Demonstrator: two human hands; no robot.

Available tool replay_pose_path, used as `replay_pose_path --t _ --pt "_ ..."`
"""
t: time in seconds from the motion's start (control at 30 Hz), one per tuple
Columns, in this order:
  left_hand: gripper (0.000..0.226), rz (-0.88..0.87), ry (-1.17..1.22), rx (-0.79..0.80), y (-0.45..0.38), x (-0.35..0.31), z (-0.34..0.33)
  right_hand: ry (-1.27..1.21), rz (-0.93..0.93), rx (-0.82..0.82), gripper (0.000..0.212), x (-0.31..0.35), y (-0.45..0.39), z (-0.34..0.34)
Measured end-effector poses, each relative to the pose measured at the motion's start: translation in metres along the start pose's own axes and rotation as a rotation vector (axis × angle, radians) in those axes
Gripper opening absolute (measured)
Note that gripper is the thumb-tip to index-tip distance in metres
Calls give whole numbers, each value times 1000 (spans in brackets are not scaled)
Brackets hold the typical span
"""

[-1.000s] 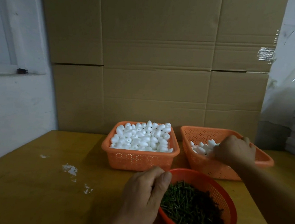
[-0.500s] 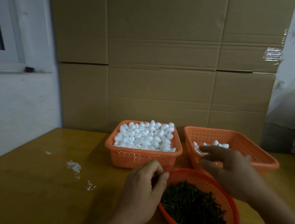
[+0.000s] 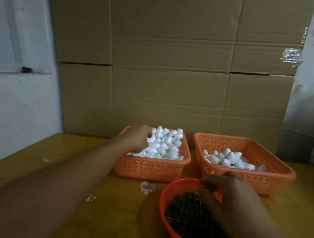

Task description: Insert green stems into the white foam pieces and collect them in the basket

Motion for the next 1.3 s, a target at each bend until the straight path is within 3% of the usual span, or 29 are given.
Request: replay_pose_path --t 0.1,0.23,0.57,0.8,1.03,1.3 --pt "31 6 -138 85 -9 -2 -11 -4 -8 -11 30 1 0 0" --pt "51 47 -229 139 -13 -2 -21 -5 10 -18 20 5 1 1" --pt "29 67 -187 91 -5 -10 -10 -5 -4 -4 25 2 2 -2" --pt "8 -31 59 -124 6 -22 6 -3 -22 -1 27 3 3 0" --pt "16 -193 344 -399 42 -28 15 -10 2 -7 24 10 5 3" --pt "24 -291 546 -487 114 -50 9 -16 0 -8 23 10 5 2"
Point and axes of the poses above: each hand's wrist, its own y-axis away from the middle knuckle, its own z-axis out of the back of the hand, x = y × z, the point moved 4 cm from there along -y, towards the middle knuckle, and after that the axes turned 5 degrees about y, right-handed, at the moved point
